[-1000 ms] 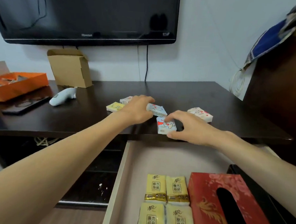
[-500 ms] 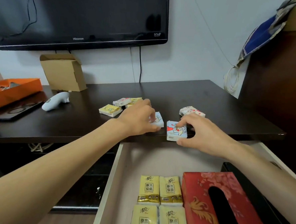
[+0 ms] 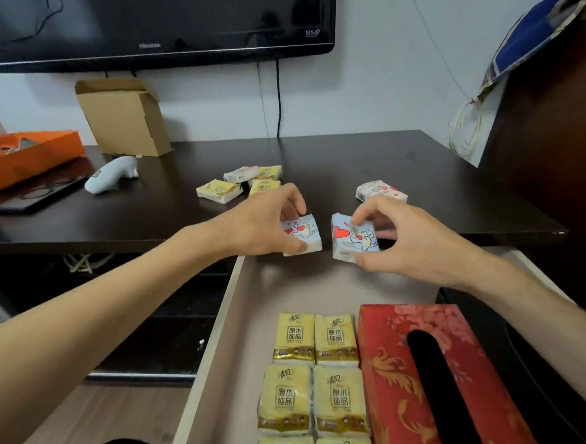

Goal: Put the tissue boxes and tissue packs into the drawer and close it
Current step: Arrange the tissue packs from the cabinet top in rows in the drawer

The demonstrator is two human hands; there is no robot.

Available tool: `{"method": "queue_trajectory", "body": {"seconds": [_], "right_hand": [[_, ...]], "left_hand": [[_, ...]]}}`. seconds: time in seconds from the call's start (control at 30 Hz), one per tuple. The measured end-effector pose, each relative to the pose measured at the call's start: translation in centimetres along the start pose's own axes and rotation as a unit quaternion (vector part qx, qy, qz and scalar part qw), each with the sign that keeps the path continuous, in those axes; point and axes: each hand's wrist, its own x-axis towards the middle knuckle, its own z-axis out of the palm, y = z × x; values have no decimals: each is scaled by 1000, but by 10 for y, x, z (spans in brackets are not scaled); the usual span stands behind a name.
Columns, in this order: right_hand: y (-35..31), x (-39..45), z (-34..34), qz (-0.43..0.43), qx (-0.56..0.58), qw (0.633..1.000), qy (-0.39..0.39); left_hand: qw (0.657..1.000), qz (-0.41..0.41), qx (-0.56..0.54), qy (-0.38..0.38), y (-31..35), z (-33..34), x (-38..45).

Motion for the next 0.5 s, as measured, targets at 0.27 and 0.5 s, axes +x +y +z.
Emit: {"method": "queue_trajectory", "body": {"seconds": [0.27, 0.5], "right_hand": [[-13, 3, 14, 9, -93, 996, 5], [-9, -14, 15, 3, -82, 997, 12]], "left_hand": [[997, -15, 70, -32, 5, 1, 7], [998, 5, 64, -4, -1, 2, -20]]}}
